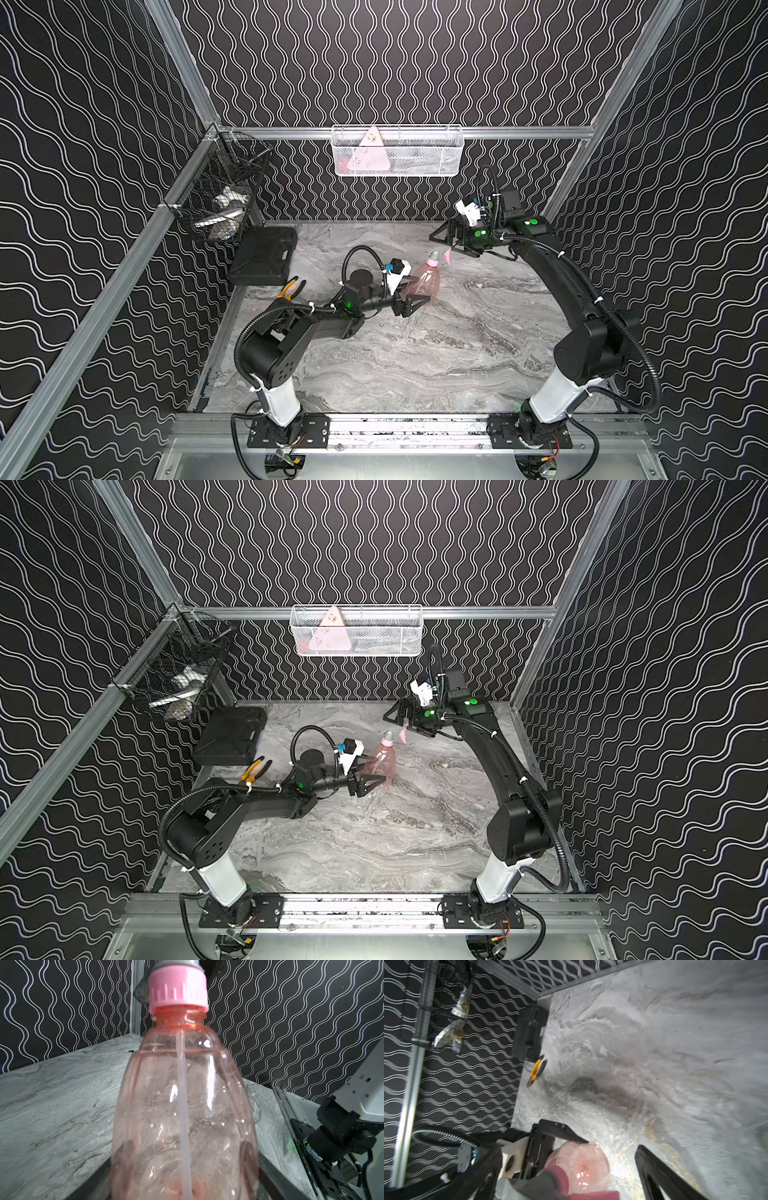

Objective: Attach spray nozzles to spray bottles
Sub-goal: Screw the spray nozzle on the spray bottle.

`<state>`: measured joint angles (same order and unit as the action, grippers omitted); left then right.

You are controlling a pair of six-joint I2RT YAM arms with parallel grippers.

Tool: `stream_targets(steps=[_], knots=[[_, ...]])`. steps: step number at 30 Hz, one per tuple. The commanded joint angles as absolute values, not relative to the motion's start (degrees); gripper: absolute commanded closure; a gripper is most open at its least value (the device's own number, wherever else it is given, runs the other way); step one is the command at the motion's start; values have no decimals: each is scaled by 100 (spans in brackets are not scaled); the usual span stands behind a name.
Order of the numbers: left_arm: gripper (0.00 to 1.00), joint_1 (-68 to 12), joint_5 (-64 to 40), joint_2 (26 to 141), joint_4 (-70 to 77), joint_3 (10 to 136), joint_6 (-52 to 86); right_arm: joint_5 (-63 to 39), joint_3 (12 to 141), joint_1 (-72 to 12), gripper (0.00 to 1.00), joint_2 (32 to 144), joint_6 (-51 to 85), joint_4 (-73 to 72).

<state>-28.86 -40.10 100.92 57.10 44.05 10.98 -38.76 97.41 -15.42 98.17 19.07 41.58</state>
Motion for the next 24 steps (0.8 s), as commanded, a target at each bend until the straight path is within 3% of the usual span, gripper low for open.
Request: stream_targets(steps=[1, 11, 24], knots=[[65, -2880, -4096, 10147, 6072, 4474, 1244, -4537, 9498, -1540, 0, 9641, 2154, 3440], [66, -2851, -3963, 10141, 5840, 4568, 1161, -4649, 8596, -1711, 0, 8833, 2461, 2953], [67, -2851, -3900, 10162, 5724, 4579, 1138, -3604, 8264, -2560, 0, 8347, 2566, 3067]])
